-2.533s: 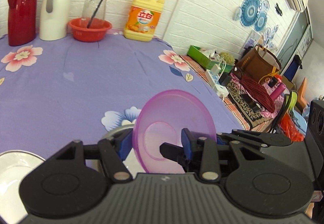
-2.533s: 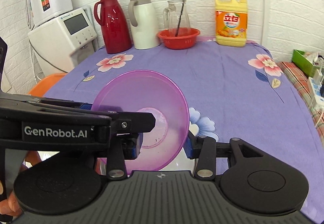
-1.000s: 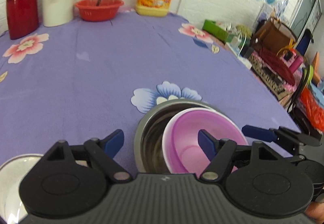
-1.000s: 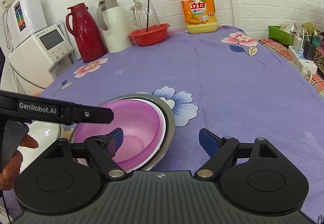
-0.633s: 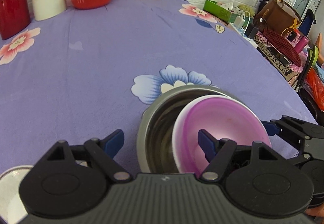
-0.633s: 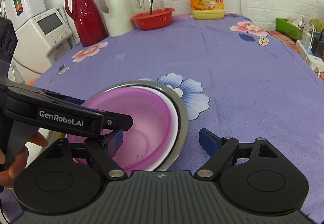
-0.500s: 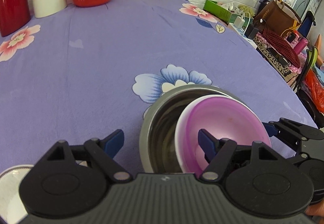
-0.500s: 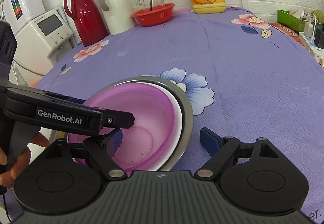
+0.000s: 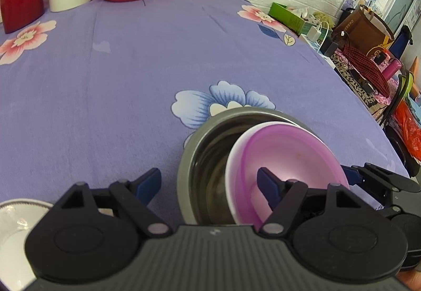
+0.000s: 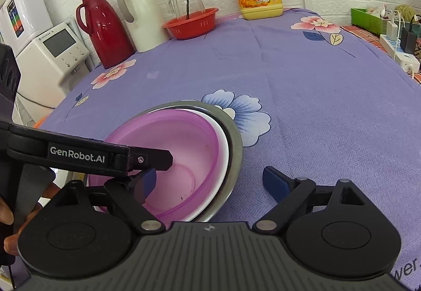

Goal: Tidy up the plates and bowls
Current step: 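Move the right gripper to the steel bowl rim and close it, then lift the nested bowls with the right gripper onto the plate stack and release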

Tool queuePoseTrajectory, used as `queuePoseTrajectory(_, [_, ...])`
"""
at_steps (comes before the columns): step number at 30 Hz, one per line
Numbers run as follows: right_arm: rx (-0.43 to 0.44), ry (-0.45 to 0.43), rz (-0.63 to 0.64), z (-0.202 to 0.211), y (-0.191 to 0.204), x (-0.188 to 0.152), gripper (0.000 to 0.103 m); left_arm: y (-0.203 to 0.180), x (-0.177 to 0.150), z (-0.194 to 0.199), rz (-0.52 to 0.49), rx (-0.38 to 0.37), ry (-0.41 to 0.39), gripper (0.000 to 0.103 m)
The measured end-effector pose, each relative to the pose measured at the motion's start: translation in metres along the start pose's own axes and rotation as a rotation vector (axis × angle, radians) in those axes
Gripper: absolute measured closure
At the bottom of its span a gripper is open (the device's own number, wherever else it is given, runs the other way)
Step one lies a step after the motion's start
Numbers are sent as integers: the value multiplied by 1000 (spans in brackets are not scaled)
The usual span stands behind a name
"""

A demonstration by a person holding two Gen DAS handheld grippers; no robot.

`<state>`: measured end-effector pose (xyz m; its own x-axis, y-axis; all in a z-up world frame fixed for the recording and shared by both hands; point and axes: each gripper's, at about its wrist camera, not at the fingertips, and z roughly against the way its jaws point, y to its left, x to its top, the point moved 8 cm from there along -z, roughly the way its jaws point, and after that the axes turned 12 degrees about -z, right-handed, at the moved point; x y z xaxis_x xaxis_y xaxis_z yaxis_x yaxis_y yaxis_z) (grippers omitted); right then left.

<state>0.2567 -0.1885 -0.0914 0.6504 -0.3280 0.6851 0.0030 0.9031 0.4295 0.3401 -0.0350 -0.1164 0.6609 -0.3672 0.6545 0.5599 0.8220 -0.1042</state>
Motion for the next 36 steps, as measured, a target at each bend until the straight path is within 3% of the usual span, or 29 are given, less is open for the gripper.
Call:
queuePoseTrajectory(14, [-4, -22, -2, 1, 1, -1, 0, 1, -2, 3, 1, -5, -11, 31])
queuePoseTrajectory(17, [14, -32, 6, -1, 5, -1, 0, -1, -1, 4, 1, -20, -29, 44])
queuePoseTrajectory(18, [45, -26, -9, -1, 6, -2, 10, -1, -2, 5, 14, -35, -34, 49])
queuePoseTrajectory(19, [61, -13, -31, -1, 7, -3, 15, -3, -2, 6, 40, -59, -37, 61])
queuePoseTrajectory(25, [16, -23, -19, 5, 12, -4, 17, -15, -5, 13, 87, -40, -41, 64])
queuePoseTrajectory(31, [14, -64, 28, 22, 32, 2, 17, -11, -1, 44, 115, -39, -96, 64])
queuePoseTrajectory(36, [107, -71, 92, 24, 78, 3, 17, 20, -9, 93, 153, 55, -153, 64])
